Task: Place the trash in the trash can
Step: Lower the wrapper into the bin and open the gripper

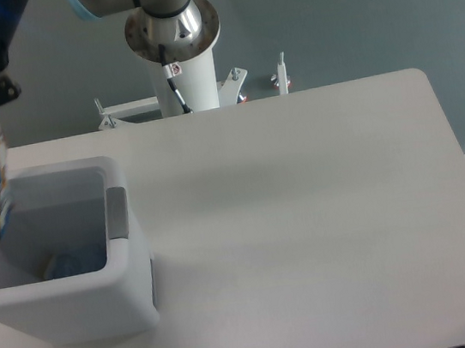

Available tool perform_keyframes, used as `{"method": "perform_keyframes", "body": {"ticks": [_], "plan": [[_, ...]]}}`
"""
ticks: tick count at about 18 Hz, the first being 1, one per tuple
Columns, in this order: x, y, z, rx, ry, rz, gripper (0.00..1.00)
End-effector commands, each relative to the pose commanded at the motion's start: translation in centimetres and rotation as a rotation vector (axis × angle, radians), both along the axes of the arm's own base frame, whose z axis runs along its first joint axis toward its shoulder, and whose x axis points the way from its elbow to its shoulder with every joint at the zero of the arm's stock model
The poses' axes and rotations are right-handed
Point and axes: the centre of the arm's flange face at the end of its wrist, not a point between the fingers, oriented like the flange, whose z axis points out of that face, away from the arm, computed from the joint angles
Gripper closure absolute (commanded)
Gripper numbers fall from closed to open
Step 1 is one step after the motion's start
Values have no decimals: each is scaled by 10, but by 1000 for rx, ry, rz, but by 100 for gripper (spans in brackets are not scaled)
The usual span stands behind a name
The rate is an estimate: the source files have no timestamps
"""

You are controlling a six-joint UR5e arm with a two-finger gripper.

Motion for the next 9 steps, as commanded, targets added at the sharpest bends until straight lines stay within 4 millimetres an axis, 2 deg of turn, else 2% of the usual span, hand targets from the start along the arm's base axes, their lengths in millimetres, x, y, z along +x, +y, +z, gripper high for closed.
{"method": "perform_keyframes", "body": {"ticks": [5, 8, 9], "plan": [[-16, 20, -33, -59, -3, 23, 100], [-18, 22, -38, -59, 17, 10, 100], [-18, 22, -40, -61, 19, 9, 97]]}}
